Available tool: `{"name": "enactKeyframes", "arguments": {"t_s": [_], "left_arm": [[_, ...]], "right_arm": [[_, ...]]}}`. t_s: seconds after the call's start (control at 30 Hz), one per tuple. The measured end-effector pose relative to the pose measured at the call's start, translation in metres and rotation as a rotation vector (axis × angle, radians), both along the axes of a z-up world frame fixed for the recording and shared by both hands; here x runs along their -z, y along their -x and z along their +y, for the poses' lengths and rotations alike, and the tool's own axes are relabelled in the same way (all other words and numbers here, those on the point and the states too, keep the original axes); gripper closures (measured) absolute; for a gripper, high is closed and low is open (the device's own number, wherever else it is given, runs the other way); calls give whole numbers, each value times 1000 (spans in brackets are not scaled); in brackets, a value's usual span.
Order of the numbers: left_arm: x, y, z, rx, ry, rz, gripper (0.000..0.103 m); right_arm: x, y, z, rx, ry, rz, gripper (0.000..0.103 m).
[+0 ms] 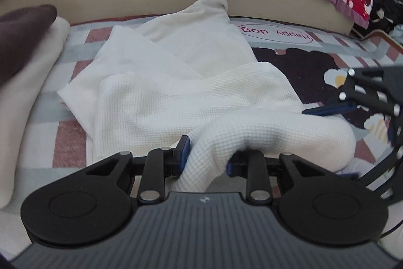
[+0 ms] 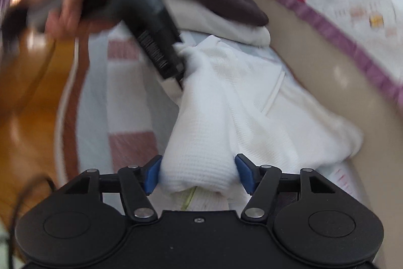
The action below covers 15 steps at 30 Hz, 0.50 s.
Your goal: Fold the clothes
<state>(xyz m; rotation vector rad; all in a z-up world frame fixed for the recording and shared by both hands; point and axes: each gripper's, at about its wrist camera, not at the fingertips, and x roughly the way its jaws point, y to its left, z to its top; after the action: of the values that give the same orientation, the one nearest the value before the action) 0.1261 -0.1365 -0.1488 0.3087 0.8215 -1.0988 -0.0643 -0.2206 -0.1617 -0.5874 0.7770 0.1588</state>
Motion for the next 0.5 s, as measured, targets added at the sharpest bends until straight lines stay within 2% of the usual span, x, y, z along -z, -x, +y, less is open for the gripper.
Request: {"name": "enactKeyframes", "arguments": {"t_s": [0.07, 0.17, 0.23, 0.3, 0.4, 0.47, 0.5], "left_arm": [[0, -3, 2, -13, 13, 25, 76], [0, -6, 6, -18, 33, 39, 76], [-2, -6, 9, -10, 40, 31, 76], [-6, -1, 14, 31, 41, -1, 75], [-16, 17, 30, 140, 51, -103, 68], [-17, 33, 36, 161, 26, -242, 55], [-15, 38, 34, 167, 0, -288, 54]], "right_arm": [[10, 3, 13, -38, 144, -58, 37], [22, 3, 21, -95, 283, -105, 42], [17, 1, 15, -93, 258, -120, 55], [2, -3, 3, -49, 162, -127, 64], [-25, -12, -21, 40, -23, -131, 65], [-34, -17, -35, 80, -115, -128, 65], [-37, -19, -41, 92, -149, -125, 65]]}}
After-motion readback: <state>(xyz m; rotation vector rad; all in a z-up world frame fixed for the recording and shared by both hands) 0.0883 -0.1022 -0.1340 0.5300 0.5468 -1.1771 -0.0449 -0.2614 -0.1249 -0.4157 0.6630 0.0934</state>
